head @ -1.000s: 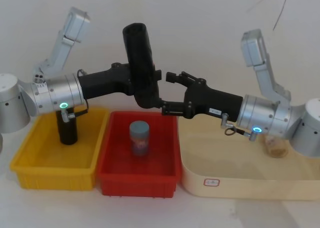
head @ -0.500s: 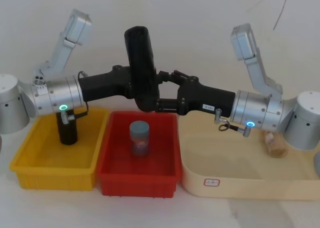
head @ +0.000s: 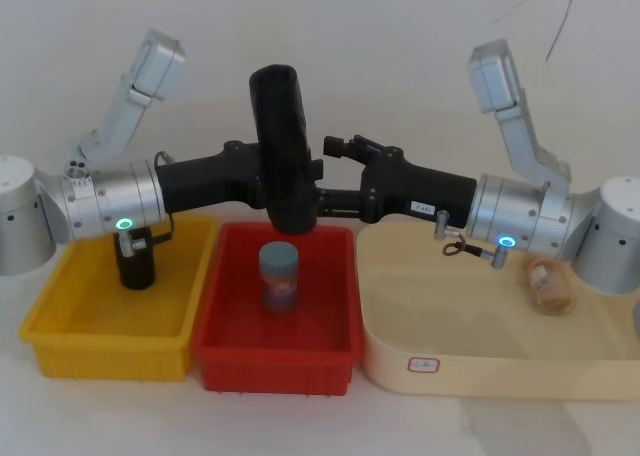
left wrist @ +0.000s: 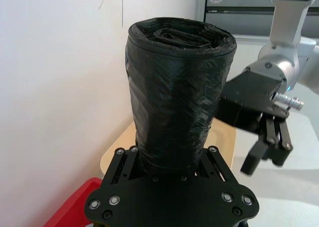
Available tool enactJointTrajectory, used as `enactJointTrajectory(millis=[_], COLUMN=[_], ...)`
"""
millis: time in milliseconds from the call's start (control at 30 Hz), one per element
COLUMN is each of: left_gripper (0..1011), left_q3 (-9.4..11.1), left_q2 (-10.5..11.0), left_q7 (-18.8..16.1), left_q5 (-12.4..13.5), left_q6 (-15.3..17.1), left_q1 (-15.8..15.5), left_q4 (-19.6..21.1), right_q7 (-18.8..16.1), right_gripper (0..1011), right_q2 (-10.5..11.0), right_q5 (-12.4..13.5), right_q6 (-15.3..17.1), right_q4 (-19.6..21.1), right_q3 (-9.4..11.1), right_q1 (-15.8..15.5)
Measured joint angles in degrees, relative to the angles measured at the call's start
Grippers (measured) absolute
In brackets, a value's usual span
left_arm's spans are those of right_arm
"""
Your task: Pick up the garbage bag with the one hand and transfer it to the other hand.
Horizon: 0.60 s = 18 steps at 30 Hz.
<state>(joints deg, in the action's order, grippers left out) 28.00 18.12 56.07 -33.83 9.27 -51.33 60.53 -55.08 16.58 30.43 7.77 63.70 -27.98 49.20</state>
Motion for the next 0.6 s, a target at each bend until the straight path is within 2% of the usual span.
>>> enactJointTrajectory(millis=[600], left_gripper=[421], left_q3=[2.28], left_q2=[1.42], left_q7=[-1.01], left_q5=[1.65], left_q6=[0.13], left_q1=[0.24], left_q4=[-0.34], right_q7=[-1.87], right_gripper=[1001], right_q2=[0.61], right_q5=[2.02], right_q6=[0.51], right_q4=[0.37], right_q3=[0.03], right_q1=[2.38])
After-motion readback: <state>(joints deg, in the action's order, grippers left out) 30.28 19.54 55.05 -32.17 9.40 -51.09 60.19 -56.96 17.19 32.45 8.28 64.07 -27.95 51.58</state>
